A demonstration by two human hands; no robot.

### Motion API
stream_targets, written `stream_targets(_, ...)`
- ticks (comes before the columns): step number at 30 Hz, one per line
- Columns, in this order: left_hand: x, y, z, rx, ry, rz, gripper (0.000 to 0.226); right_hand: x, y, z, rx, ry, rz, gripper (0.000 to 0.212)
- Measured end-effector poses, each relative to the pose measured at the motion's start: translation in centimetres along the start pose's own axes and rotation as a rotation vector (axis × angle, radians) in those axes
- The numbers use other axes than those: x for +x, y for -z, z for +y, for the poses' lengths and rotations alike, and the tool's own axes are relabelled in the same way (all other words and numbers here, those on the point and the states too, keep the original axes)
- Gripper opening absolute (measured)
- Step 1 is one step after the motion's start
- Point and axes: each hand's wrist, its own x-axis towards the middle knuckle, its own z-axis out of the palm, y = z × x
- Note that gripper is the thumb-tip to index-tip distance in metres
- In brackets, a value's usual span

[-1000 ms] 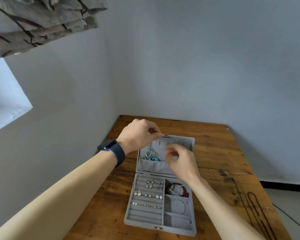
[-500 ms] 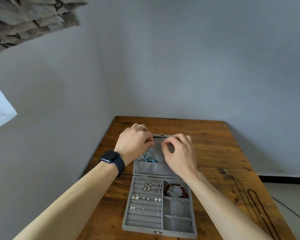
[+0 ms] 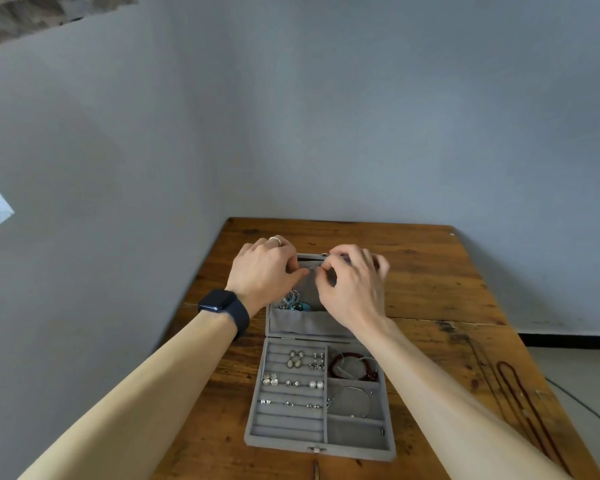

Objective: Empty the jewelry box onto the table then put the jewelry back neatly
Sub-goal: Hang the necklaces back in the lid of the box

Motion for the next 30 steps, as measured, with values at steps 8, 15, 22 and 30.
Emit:
stream_targets(8, -0.4, -0.8, 0.7, 0.060, 0.015, 0.049, 0.022, -0.2, -0.1, -1.0, -0.058, -0.041, -0.012, 0.013)
stream_targets(15, 0.0, -0.6, 1.2, 0.084, 0.054, -0.016, 0.023, -0.4, 0.2, -0.6, -0.066, -0.025, -0.085, 0.015)
stream_targets(22, -0.3, -0.1, 1.2, -0.032, 0.112, -0.040, 0.022, 0.1, 0.4, -1.4, 0.020, -0.148, -0.059, 0.015)
stream_targets(30, 0.1, -0.3, 2.2, -0.004, 0.181, -0.058, 0.020, 0.9, 0.7, -2.6, 0.037, -0.278, -0.107, 0.019)
